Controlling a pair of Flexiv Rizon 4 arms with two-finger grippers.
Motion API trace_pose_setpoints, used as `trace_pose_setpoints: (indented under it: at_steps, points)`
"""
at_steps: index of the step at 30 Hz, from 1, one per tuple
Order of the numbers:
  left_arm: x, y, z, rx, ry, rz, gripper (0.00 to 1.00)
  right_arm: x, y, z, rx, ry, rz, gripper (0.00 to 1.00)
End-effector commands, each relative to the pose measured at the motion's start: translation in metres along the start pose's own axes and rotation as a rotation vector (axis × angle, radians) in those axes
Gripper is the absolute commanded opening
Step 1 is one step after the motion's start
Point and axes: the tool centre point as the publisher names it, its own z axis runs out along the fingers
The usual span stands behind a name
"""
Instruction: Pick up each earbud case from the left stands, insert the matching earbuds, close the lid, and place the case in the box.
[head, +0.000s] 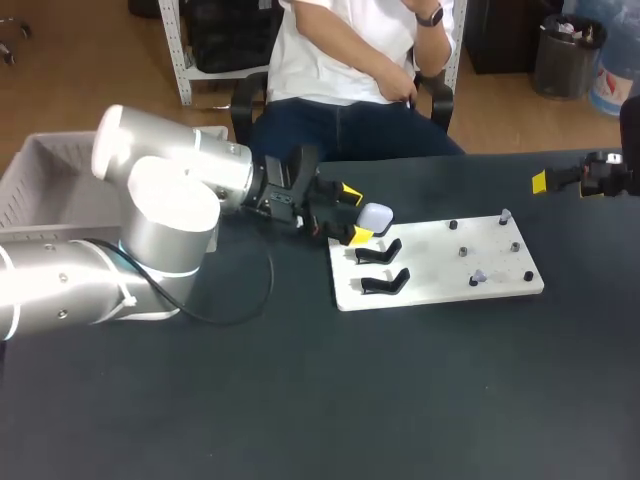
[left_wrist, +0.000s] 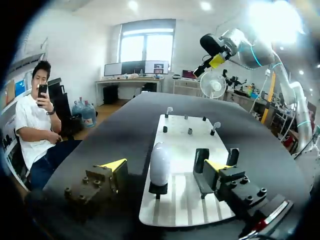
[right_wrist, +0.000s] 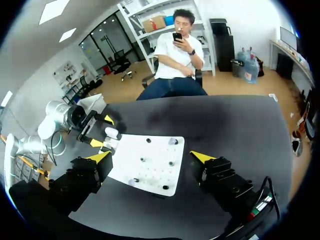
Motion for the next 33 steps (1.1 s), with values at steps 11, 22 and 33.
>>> trace_pose_setpoints:
  at_steps: [11,22,33]
  points:
    - [0.002,0.002,0.017,-0.004,0.032,-0.022,0.98,0.0,0.0,0.0,0.001,0.0,-0.001,1.0]
    - [0.009,0.007,0.021,-0.025,0.043,-0.053,0.89,0.0,0.0,0.0,0.001,0.0,-0.001,1.0]
    - [0.011,0.01,0.023,-0.038,0.043,-0.065,0.76,0.0,0.0,0.0,0.001,0.0,-0.001,1.0]
